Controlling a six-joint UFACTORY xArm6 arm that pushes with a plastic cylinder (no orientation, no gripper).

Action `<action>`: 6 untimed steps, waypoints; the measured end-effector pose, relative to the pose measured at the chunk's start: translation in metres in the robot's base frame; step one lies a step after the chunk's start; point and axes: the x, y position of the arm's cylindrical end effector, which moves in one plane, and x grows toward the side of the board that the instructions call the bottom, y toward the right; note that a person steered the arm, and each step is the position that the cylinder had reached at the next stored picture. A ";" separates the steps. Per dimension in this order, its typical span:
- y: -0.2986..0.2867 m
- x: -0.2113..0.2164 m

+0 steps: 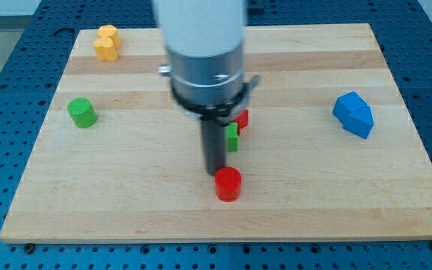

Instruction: Move the green star below the green circle

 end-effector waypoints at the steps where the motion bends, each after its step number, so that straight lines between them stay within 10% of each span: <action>1: 0.040 -0.024; 6: -0.129 -0.046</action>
